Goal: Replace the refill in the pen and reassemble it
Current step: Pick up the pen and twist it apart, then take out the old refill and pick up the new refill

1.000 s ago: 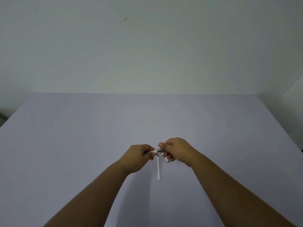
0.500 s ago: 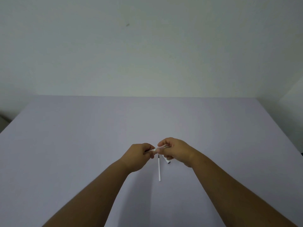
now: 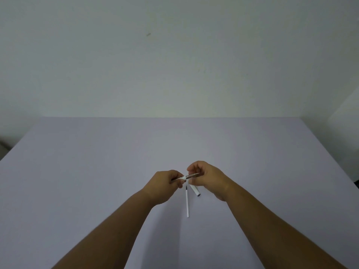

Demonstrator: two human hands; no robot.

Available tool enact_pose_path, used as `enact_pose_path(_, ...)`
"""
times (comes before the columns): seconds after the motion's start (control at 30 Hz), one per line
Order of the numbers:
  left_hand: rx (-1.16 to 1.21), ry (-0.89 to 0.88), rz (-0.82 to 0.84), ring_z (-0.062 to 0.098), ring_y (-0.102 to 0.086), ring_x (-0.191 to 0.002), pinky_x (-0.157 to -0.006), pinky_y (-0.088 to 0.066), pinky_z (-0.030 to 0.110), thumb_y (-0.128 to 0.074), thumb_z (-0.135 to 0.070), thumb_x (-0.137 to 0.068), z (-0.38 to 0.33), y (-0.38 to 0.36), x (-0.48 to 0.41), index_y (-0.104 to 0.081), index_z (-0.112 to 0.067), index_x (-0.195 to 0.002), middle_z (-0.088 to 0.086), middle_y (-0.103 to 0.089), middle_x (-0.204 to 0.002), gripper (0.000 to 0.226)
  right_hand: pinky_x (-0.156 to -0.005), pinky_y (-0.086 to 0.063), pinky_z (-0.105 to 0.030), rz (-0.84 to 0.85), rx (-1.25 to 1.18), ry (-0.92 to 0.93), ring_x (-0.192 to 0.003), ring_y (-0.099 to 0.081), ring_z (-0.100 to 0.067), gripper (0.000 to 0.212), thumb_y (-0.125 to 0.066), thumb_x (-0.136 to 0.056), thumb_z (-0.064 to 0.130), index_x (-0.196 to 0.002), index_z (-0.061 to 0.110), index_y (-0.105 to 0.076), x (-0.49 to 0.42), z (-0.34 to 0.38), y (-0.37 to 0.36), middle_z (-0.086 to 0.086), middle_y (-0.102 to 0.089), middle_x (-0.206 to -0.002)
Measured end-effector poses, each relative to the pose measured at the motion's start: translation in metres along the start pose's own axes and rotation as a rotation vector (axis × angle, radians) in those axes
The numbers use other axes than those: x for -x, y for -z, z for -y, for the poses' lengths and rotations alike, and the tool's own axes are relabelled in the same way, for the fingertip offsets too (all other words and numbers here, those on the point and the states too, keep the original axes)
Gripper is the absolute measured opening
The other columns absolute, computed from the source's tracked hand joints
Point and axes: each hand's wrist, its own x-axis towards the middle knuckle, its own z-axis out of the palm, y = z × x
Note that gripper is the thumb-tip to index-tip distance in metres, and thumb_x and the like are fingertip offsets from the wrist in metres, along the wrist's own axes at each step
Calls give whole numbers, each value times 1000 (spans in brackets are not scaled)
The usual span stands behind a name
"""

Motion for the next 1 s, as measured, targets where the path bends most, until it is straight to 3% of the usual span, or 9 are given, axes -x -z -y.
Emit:
enact_pose_path(0.1, -1, -4, 0, 6, -39, -50, -51, -31, 18, -51, -29, -92, 0, -1, -1, -63, -25, -76, -10, -50, -60, 21, -68, -55, -26, -9, -103, -90, -70, -62, -13, 17, -67, -83, 32, -89, 15, -65, 1, 2, 0, -4, -67, -85)
enact_pose_path(0.17, -6, -4, -1, 6, -38, -49, -50, -30, 17, -51, -30, -92, -1, -2, -2, -62, -26, -74, -10, -49, -59, 21, -65, -54, -23, -78, -140, -60, -69, -61, -12, 6, -63, -86, 20, -84, 15, -66, 1, 2, 1, -4, -66, -83)
enact_pose_path(0.27, -2, 5, -3, 7, -39, -50, -50, -32, 18, -50, -31, -93, -1, -2, -4, -62, -26, -75, -9, -50, -60, 21, -70, -53, -23, -114, -271, -11, -78, -61, -14, 20, -60, -83, -1, -88, 18, -65, 0, 1, 3, -4, -64, -89)
enact_pose_path(0.4, 122, 31, 24, 9, -47, -59, -54, -37, 17, -45, -30, -94, -3, -2, -5, -57, -33, -98, -3, -60, -75, 13, -70, -54, -26, -116, -505, -27, -76, -62, -16, 24, -61, -82, -7, -95, 13, -62, -1, 3, 5, -6, -66, -87)
enact_pose_path(0.63, 257, 83, 18, 10, -37, -53, -42, -35, 8, -40, -25, -93, 5, -3, -8, -57, -36, -93, 3, -50, -73, 20, -68, -56, -30, -445, -868, -44, -65, -63, -19, 20, -58, -83, -7, -91, 11, -56, -15, 2, 25, -9, -64, -72)
enact_pose_path(0.7, 300, 121, 6, 9, -38, -51, -40, -34, 7, -40, -25, -93, 11, -5, -8, -57, -35, -93, 1, -51, -73, 19, -67, -55, -32, -460, -713, -117, -62, -61, -22, 25, -59, -79, -9, -95, 9, -53, -18, -8, 28, -13, -62, -74)
enact_pose_path(0.77, 305, 151, 12, 9, -39, -52, -40, -35, 7, -40, -26, -93, 18, -9, -8, -57, -35, -95, 1, -53, -75, 19, -66, -53, -35, -415, -320, -237, -58, -59, -23, 28, -64, -75, -7, -96, 9, -55, -21, -27, 21, -14, -62, -78)
enact_pose_path(0.87, 314, 187, 41, 8, -39, -51, -42, -36, 10, -40, -28, -93, 26, -17, -8, -56, -37, -94, -1, -54, -76, 19, -73, -52, -33, -315, 231, -298, -76, -65, -27, 21, -66, -75, 3, -96, 7, -63, -24, -58, 1, -12, -67, -89)
enact_pose_path(1.0, 322, 217, 49, 8, -40, -50, -39, -36, 8, -41, -29, -93, 35, -24, -10, -55, -42, -88, -2, -56, -76, 20, -78, -48, -29, -386, 428, -253, -92, -63, -28, 14, -61, -82, 7, -95, 5, -66, -27, -88, -10, -14, -70, -98)
